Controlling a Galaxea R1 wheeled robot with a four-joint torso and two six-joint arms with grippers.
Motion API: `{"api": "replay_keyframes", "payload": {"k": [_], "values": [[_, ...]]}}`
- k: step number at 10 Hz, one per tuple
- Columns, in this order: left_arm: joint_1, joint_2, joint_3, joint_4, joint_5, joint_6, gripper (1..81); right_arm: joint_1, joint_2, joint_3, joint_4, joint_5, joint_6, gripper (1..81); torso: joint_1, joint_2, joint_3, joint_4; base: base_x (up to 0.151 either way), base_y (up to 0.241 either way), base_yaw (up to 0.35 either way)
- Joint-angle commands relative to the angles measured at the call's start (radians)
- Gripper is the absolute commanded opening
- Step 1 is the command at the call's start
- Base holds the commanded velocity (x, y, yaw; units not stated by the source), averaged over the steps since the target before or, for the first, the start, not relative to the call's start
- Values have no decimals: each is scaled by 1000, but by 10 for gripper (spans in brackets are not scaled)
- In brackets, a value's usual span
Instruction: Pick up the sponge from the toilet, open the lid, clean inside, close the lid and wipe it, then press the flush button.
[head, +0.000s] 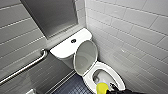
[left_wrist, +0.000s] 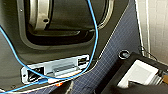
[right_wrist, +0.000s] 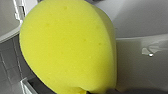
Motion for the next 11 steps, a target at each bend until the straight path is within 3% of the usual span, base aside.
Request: {"api": "replay_keyframes", "payload": {"k": [1, 7, 11], "values": [[46, -4, 21, 14, 16, 3, 811, 18, -168, 98, -1, -121, 7, 10, 0, 0, 0, 0, 0, 0, 0], [39, -7, 21, 14, 16, 11, 811, -56, -348, 164, -1, -104, 5, 10, 0, 0, 0, 0, 0, 0, 0], [-3, -54, 21, 8, -122, 10, 811, -232, -313, 117, -73, -103, -52, 10, 0, 0, 0, 0, 0, 0, 0]]}}
